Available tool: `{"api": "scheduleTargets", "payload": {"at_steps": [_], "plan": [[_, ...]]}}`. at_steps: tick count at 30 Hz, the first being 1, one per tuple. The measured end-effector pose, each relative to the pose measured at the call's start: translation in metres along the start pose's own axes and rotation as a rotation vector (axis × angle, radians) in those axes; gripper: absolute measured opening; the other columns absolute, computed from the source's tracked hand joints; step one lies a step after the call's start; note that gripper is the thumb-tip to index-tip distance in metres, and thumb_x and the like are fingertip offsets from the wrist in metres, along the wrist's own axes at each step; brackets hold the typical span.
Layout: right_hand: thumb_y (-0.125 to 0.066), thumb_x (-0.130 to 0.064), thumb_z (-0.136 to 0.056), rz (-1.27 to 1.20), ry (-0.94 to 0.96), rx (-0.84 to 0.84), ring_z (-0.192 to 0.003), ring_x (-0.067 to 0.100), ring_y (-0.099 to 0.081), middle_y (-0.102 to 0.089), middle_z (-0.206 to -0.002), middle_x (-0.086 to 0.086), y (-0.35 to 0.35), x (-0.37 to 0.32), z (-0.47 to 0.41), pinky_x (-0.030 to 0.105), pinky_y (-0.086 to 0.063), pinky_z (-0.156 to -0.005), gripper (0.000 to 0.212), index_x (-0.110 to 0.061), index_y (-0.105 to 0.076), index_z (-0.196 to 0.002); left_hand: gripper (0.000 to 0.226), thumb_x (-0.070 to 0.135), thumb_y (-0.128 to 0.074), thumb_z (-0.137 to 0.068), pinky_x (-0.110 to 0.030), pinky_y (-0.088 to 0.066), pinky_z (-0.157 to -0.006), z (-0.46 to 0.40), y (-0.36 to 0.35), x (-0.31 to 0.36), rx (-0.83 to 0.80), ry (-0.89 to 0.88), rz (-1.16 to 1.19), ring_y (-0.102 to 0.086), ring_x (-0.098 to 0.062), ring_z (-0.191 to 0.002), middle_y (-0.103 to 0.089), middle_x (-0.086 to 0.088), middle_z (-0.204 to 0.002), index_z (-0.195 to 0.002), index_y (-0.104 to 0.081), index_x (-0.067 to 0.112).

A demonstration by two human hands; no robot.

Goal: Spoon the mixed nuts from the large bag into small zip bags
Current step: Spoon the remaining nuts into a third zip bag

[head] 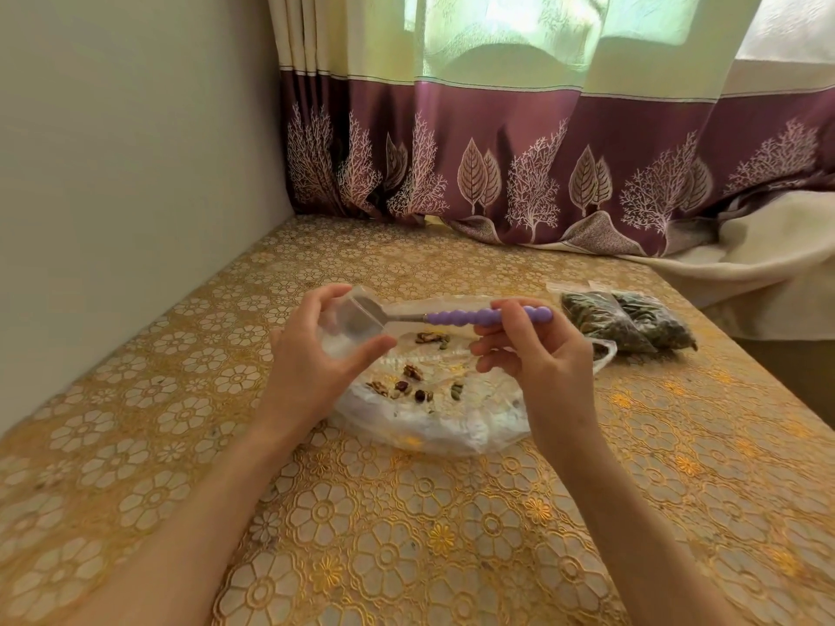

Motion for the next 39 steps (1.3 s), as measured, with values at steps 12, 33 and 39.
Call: {"api": "scheduleTargets", "payload": {"at_steps": [12,33,39], "plan": [[-0.056,-0.031,-0.094,0.375,0.046,0.367,-0.048,0.013,-0.062,-0.071,-0.063,-0.006,0.057,0.009,-0.009,0.021,-0.052,-0.049,0.027,-0.010,-0.062,-0.078,0.071,0.072,-0.064,-0.060,-0.043,-0.051,-0.087,-0.002,0.012,-0.006,0.083,-0.013,0.035,-0.056,-0.013,-0.103,-0.047,0.026,-0.109,-0.118,-0.040,0.039],[-0.051,-0.021,-0.097,0.501,-0.132,0.246,-0.040,0.004,-0.058,-0.063,-0.047,-0.014,0.030,0.033,-0.045,0.014,-0.048,-0.044,0.031,-0.008,-0.061,-0.071,0.082,0.074,-0.064,-0.056,-0.053,-0.053,-0.081,-0.006,0.025,-0.022,0.145,0.054,0.134,-0.058,-0.023,-0.106,-0.055,0.003,-0.119,-0.123,-0.043,0.031],[-0.049,-0.020,-0.098,0.354,-0.286,0.162,-0.046,0.012,-0.060,-0.066,-0.051,0.000,0.009,0.057,-0.042,0.021,-0.051,-0.049,0.045,-0.008,-0.068,-0.060,0.083,0.077,-0.063,-0.055,-0.054,-0.050,-0.084,-0.007,0.028,-0.025,0.157,0.064,0.130,-0.057,-0.021,-0.107,-0.056,0.006,-0.118,-0.122,-0.043,0.033]]}}
Point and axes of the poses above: each hand's wrist, its own z-axis away from the middle knuckle, its own y-axis out of the back of the hand, x = y × z, the point moved 8 cm from there along -z, towards the middle knuckle
